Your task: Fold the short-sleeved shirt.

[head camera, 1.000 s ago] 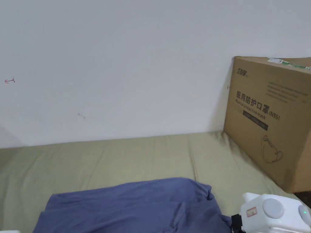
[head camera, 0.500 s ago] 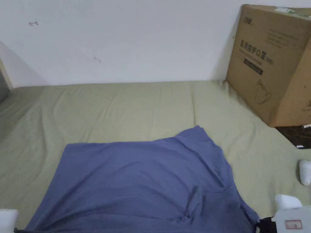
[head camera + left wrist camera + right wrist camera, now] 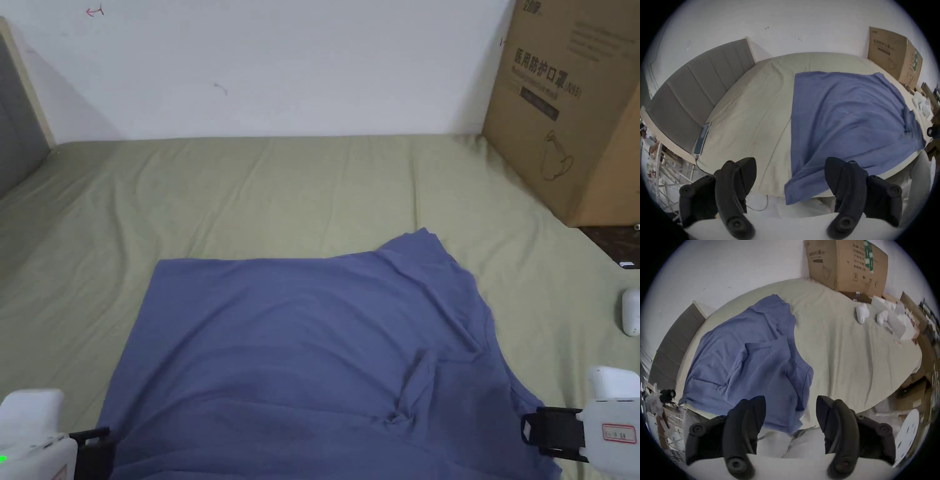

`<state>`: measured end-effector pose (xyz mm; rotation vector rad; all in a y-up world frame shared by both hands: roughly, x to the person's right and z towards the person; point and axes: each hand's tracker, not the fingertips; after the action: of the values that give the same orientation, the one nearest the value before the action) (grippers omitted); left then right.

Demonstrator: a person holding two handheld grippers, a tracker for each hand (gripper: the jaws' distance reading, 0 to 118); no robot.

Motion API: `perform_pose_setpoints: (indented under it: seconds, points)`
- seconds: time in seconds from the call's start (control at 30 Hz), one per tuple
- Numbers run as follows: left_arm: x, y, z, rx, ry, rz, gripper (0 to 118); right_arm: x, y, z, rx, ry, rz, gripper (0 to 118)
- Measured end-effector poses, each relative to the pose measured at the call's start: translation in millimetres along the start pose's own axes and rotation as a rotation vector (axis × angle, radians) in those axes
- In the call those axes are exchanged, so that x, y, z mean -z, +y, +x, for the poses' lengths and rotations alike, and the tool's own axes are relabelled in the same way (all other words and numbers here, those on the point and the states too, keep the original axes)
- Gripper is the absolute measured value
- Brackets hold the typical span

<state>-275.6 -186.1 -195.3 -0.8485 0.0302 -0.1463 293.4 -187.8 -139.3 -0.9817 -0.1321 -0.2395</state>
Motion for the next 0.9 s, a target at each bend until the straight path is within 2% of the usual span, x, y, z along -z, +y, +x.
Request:
perform_pose_setpoints:
  seconds: [0.13, 0.17, 0.2, 0.23, 0.27, 0.37, 0.5, 0.53, 0.6, 0.63, 0.67, 0.73, 0.77, 0.8, 0.83, 0.87, 0.9]
  points:
    - [-17.2, 2.1, -2.3, -0.046, -0.053, 0.03, 89, -17.7, 1.2, -14.4, -0.006, 0.055, 0.034, 66]
    - [-20.6, 0.4, -2.9, -0.054, -0.076, 0.034, 85, -21.2, 0.8, -17.6, -0.014, 0.067, 0.041, 63]
    - [-23.2, -2.2, -3.3, -0.058, -0.087, 0.037, 71, -24.1, -0.5, -20.5, -0.021, 0.071, 0.056, 52]
    - [-23.1, -5.6, -2.1, -0.067, -0.096, 0.031, 45, -25.5, -3.7, -25.6, -0.031, 0.063, 0.067, 29]
    - [-17.8, -11.1, -3.5, -0.072, -0.103, 0.013, 1, -24.3, -7.3, -29.4, -0.031, 0.06, 0.068, 0]
    - [-11.1, -30.0, -3.5, -0.083, -0.104, -0.061, 0, -14.7, -16.5, -27.9, -0.01, 0.105, 0.034, 0]
    - [-19.9, -42.5, 2.5, -0.102, -0.095, -0.062, 0, -6.9, -22.1, -31.7, -0.039, 0.077, 0.001, 0]
    - [-7.5, -43.4, -10.4, -0.106, -0.096, -0.054, 11, -6.9, -21.4, -30.9, -0.038, 0.084, -0.005, 0]
    - [-2.5, -40.1, -10.1, -0.092, -0.086, -0.055, 83, -4.4, -19.1, -28.5, -0.021, 0.092, -0.01, 0]
    - [1.2, -38.0, -8.5, -0.081, -0.074, -0.058, 103, -3.8, -17.2, -27.9, -0.013, 0.092, -0.011, 0]
    - [0.4, -36.9, -6.2, -0.074, -0.069, -0.059, 107, -3.4, -15.6, -27.4, -0.007, 0.092, -0.012, 0]
    - [6.7, -31.3, -1.4, -0.055, -0.109, -0.035, 102, -1.0, -14.6, -25.5, -0.001, 0.095, -0.011, 0]
    - [13.9, -29.6, 1.0, -0.053, -0.1, -0.058, 99, 0.2, -14.1, -24.8, 0.002, 0.098, -0.016, 0]
    - [23.5, -31.6, 1.7, -0.047, -0.105, -0.065, 87, 1.3, -14.3, -24.3, 0.005, 0.098, -0.019, 0]
    - [34.9, -33.3, 2.4, -0.045, -0.109, -0.104, 61, 3.6, -15.0, -23.4, 0.006, 0.097, -0.024, 0]
    - [45.0, -32.4, 4.4, -0.042, -0.113, -0.122, 14, 5.9, -16.4, -22.6, 0.007, 0.094, -0.03, 0]
    - [55.9, -35.1, 5.7, -0.041, -0.09, -0.18, 1, 7.3, -17.8, -21.7, 0.01, 0.089, -0.035, 0]
